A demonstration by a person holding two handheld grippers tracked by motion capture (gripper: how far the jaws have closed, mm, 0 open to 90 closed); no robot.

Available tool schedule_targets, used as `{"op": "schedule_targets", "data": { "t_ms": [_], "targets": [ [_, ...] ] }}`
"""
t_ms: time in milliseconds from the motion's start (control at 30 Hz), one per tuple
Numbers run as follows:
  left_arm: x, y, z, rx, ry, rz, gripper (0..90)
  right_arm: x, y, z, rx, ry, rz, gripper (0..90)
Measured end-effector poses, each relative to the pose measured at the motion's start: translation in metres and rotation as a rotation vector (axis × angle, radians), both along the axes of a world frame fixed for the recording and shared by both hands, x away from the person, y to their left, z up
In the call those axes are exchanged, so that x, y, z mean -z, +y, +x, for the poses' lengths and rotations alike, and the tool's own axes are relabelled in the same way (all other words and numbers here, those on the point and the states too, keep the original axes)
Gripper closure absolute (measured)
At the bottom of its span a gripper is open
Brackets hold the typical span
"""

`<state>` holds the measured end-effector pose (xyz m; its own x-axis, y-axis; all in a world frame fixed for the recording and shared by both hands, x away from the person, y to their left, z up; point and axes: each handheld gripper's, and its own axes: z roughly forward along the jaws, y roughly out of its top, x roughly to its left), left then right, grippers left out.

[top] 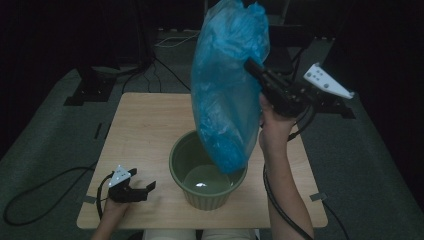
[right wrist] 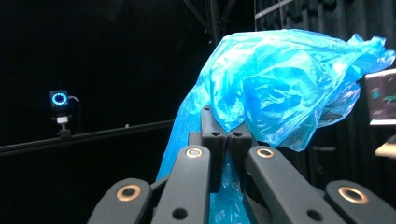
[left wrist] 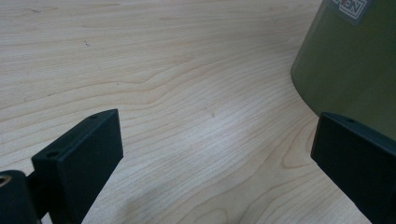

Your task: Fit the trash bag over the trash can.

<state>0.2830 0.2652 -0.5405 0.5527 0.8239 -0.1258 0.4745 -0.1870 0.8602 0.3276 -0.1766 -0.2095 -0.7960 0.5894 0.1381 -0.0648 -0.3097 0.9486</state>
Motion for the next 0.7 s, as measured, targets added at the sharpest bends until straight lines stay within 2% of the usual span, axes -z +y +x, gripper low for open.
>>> {"op": "schedule_targets", "data": {
  "t_ms": [200,233,333,533,567,700],
  "targets": [
    [0.0,0.0,0.0,-0.003,0.002,0.026,2.8,0.036,0.018,0.014,-0.044,0.062,-0.009,89.7],
    [0.0,0.0,0.0,-0.003,0.002,0.026,2.8,0.036,0.018,0.014,-0.044,0.062,-0.009,89.7],
    [0.0,0.002,0.001,-0.01,0.02,0.019,2.8,0.059,0.023,0.017,-0.062,0.115,-0.051,89.8],
    [-0.002,0.001,0.001,-0.008,0.019,0.018,2.8,0.105,0.02,0.01,-0.088,0.203,-0.135,89.7],
    [-0.002,0.001,0.001,-0.008,0.019,0.018,2.8,0.105,0.02,0.01,-0.088,0.203,-0.135,89.7],
    [-0.008,-0.001,0.0,-0.007,0.019,0.029,2.8,0.134,0.011,0.003,-0.119,0.275,-0.155,89.7]
  ]
}}
